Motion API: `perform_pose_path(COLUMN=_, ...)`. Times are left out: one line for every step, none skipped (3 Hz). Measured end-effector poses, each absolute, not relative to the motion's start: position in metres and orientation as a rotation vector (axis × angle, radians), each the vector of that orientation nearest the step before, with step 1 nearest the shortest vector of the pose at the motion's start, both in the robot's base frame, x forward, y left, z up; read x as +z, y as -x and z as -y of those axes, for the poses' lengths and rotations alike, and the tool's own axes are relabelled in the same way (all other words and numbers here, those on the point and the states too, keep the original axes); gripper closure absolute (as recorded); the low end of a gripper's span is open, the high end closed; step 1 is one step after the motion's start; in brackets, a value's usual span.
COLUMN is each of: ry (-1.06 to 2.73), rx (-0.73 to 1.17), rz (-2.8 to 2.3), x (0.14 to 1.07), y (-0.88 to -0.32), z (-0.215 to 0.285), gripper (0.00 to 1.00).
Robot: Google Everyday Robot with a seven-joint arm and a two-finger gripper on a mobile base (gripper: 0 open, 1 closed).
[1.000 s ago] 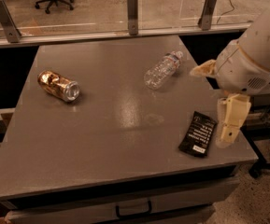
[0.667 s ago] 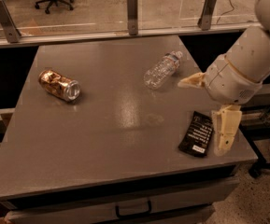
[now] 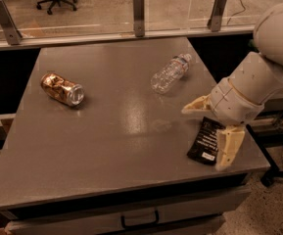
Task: Pick rxbar chocolate
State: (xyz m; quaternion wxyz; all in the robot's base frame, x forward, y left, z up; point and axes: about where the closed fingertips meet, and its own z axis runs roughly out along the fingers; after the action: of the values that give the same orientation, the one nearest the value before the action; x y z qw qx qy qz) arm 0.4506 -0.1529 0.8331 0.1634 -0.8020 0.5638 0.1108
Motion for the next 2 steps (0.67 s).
perform_pose_path(ry=2.287, rx=0.332, rz=-1.601, x=0.8242, y=-0.4543, z=0.1520, gripper=0.40)
perform_pose_path(ry=2.285, rx=0.338, rz=-1.604, x=0.8250, y=-0.4553, z=0.1516, gripper=0.63)
